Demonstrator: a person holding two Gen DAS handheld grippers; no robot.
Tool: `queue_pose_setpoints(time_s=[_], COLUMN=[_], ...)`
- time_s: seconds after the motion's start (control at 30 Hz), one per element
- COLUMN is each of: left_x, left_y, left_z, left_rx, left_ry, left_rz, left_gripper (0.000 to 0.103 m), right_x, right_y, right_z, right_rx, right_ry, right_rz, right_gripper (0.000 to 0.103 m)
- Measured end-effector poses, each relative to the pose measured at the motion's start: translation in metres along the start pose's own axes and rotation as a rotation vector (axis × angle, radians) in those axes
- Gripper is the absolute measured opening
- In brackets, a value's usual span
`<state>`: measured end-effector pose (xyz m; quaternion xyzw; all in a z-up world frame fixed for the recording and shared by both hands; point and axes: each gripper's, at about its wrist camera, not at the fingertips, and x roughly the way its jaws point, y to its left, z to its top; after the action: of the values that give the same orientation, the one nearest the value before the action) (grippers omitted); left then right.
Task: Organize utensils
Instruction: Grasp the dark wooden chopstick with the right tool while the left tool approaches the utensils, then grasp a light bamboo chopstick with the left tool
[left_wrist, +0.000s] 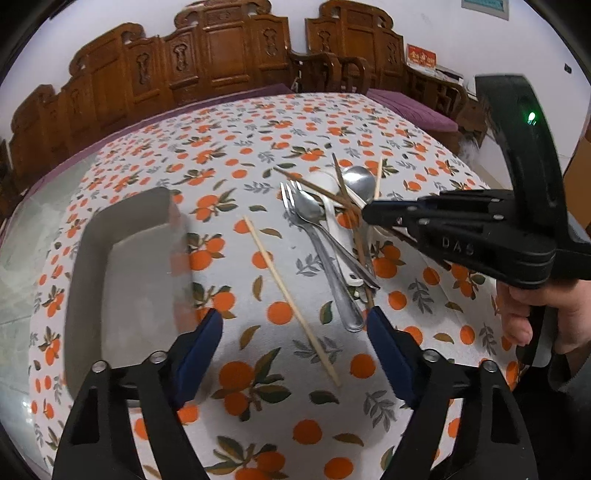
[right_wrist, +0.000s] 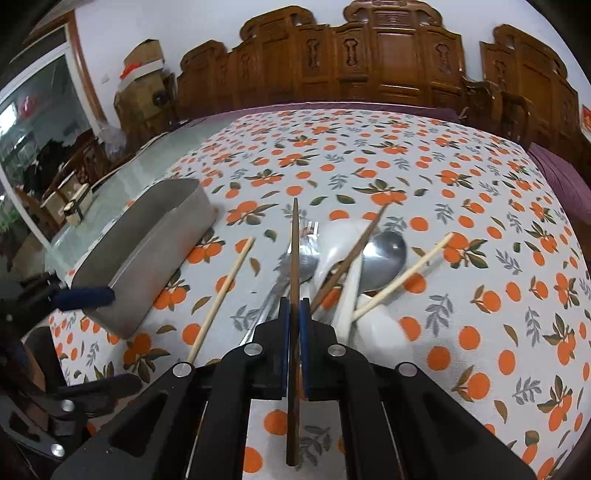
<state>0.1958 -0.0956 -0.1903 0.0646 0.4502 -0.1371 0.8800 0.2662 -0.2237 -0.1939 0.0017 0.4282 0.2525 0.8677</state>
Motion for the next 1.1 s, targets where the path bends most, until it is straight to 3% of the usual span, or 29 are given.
queue_pose_setpoints(time_s=[0.13, 0.37, 0.53, 0.57, 0.83, 1.1], left_x=[0.018, 0.048, 0.053, 0.053, 0.041, 0.000], left_y=[-0.004, 0.000, 0.002, 0.003, 0.012, 0.025], left_z=[0.002, -0.003, -0.007, -0.007, -0.012, -0.006], left_rx=[-0.003, -0.015, -0.012, -0.016, -0.040, -0.059], left_ry=[0.034, 0.107, 0.113, 0.114, 0.111, 0.033], left_rz=[-0.012, 0.007, 0.017, 0.011, 0.019, 0.024], left_gripper=[0.060, 0.027, 0.018, 0.007, 0.004, 0.004], right_x=[0.001, 0.000, 0.001, 0.001, -0.004, -0.016], right_y=[0.000, 0.004, 0.006, 0.008, 0.019, 0.038], right_z=[-0.001, -0.002, -0.004, -0.005, -0.010, -0.006], right_rx=[-0.006, -0.016, -0.014, -0.014, -0.006, -0.030], right_ry=[0.001, 0.002, 0.010, 0.009, -0.001, -0.034], right_rz=[-0.011, -0.025, -0.041, -0.041, -0.046, -0.027], right_gripper=[0.006, 0.006, 0.006, 0.006, 0.006, 0.006])
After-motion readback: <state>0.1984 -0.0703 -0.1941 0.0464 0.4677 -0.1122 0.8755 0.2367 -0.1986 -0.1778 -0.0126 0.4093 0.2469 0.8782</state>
